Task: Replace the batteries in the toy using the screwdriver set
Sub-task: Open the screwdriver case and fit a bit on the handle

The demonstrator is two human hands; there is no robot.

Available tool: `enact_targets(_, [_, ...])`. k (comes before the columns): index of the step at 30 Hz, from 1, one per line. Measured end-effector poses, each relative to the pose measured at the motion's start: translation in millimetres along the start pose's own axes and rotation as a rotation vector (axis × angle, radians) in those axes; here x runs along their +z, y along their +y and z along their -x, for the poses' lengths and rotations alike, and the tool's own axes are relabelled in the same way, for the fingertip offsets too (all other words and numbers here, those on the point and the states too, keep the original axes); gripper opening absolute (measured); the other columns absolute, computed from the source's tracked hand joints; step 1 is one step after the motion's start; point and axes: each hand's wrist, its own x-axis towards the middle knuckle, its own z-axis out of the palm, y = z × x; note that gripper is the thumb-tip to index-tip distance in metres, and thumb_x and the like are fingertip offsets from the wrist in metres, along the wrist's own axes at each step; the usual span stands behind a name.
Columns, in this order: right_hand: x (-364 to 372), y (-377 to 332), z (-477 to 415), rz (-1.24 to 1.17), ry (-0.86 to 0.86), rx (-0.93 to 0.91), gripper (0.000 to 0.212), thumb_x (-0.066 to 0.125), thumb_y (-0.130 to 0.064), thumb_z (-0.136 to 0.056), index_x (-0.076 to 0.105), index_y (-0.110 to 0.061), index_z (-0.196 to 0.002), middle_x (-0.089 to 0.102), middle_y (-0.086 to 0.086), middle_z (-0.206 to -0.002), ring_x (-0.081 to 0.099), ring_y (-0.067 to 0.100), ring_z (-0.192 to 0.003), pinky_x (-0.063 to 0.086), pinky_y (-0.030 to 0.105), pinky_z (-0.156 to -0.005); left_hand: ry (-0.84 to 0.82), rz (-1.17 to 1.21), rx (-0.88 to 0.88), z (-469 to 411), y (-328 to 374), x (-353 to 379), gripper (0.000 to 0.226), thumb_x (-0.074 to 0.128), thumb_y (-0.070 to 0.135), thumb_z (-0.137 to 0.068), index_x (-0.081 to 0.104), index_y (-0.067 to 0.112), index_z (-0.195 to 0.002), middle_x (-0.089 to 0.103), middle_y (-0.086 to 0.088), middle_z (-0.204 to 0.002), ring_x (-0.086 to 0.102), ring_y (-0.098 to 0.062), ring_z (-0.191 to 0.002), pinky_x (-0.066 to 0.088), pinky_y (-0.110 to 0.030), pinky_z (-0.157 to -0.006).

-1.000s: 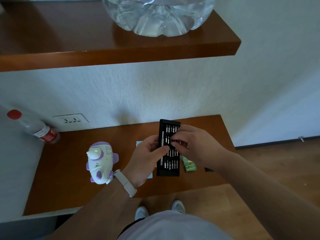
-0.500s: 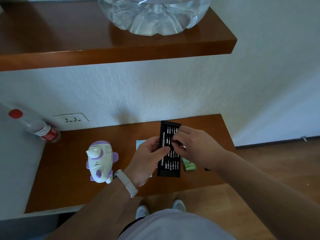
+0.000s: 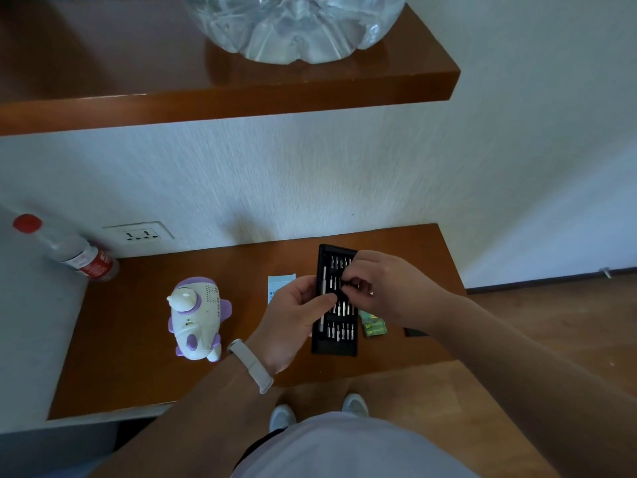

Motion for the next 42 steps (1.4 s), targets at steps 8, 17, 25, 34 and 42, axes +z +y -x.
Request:
enact_targets(8, [-5, 4, -3, 0.031, -0.058, 0.015, 0.012, 0.066, -0.024, -0.088, 0.063, -0.017, -0.08, 0.046, -0.012, -0.077, 0.044, 0.003, -0.062, 0.031, 0.01, -0.056, -0.03, -0.072, 0.015, -1, 3, 0, 0.025, 0.06, 0.005, -0.095, 0.064, 0.011, -0.119, 0.075, -0.009, -0.105, 0.073, -0.027, -0.097, 0.059, -0.034, -0.076])
enact_targets(17, [2, 6, 2, 0.073, 0.006, -0.04, 0.018, 0.057, -0.03, -0.086, 0.06, -0.014, -0.079, 0.046, -0.008, -0.074, 0.045, 0.01, -0.055, 0.039, 0.022, -0.046, -0.025, -0.121, 0.029, 0, 1, 3, 0.024, 0.061, 0.006, -0.095, 0.065, 0.011, -0.118, 0.076, -0.007, -0.105, 0.073, -0.025, -0.099, 0.058, -0.035, -0.079])
enact_targets(25, [8, 1, 8, 0.036, 0.111, -0.06, 0.016, 0.054, -0.02, -0.088, 0.06, -0.01, -0.077, 0.053, -0.001, -0.071, 0.046, 0.012, -0.053, 0.035, 0.021, -0.043, -0.004, -0.119, 0.024, -1, 0, 2, 0.023, 0.061, 0.005, -0.094, 0.066, 0.01, -0.116, 0.076, -0.008, -0.103, 0.073, -0.025, -0.097, 0.059, -0.035, -0.08])
enact_targets(34, [-5, 0, 5, -0.093, -0.083, 0.096, 0.011, 0.068, -0.027, -0.09, 0.071, -0.016, -0.091, 0.061, -0.005, -0.084, 0.055, 0.007, -0.073, 0.046, 0.017, -0.062, 0.006, -0.081, -0.011, -1, -5, 0, 0.022, 0.062, 0.004, -0.094, 0.067, 0.011, -0.114, 0.076, -0.01, -0.101, 0.073, -0.027, -0.097, 0.058, -0.037, -0.081])
enact_targets(42, [-9, -5, 5, -0.076, -0.072, 0.116, 0.014, 0.064, -0.024, -0.093, 0.074, -0.015, -0.096, 0.061, -0.003, -0.088, 0.057, 0.01, -0.075, 0.051, 0.024, -0.066, -0.012, -0.072, -0.002, -2, 0, 0, 0.024, 0.061, 0.004, -0.094, 0.066, 0.011, -0.116, 0.076, -0.01, -0.104, 0.073, -0.028, -0.099, 0.059, -0.039, -0.083])
